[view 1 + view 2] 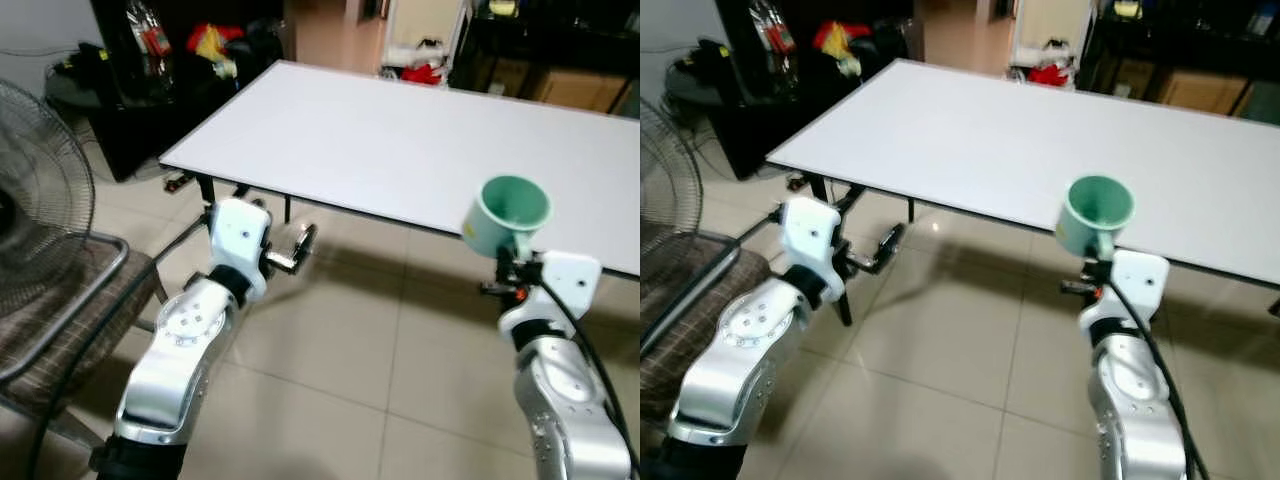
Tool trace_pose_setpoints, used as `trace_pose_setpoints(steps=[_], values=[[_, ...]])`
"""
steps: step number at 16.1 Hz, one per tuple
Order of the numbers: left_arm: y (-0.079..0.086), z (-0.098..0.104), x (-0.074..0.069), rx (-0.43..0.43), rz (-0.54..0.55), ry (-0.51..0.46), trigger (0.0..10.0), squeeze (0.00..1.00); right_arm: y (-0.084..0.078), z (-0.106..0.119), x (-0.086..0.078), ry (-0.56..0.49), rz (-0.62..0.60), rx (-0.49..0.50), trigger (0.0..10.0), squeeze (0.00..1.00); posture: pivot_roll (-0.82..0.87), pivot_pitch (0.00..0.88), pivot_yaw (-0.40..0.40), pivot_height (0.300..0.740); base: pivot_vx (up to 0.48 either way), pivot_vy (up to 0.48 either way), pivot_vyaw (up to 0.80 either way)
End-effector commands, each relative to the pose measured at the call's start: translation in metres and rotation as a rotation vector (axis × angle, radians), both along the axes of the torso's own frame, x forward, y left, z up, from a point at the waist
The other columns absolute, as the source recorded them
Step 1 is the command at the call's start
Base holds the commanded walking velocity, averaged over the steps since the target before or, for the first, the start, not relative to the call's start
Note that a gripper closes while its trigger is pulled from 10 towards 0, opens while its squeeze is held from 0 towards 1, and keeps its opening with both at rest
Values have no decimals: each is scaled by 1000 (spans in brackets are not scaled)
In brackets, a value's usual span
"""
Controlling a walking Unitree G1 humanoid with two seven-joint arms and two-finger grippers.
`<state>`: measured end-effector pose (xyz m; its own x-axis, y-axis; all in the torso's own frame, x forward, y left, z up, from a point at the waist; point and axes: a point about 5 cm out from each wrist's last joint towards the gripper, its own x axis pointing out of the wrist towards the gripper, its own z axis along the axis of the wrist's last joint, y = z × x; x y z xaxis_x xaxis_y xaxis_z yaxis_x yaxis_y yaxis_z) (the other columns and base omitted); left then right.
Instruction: Setting the table
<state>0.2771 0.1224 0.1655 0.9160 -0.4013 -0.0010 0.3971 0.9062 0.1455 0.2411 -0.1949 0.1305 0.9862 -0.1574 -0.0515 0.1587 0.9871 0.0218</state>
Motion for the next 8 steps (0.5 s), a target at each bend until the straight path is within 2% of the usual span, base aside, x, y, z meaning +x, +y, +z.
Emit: trace_pose_setpoints(steps=[1, 8], values=[[12, 2, 2, 11, 45, -6, 10000, 0, 10, 7, 5, -41, 46, 12, 10000, 0, 60, 0, -38, 740, 315, 0, 0], [16, 0, 4, 2, 60, -2, 10000, 0, 14, 6, 9, -33, 95, 57, 10000, 0, 55, 0, -41, 740, 319, 0, 0]])
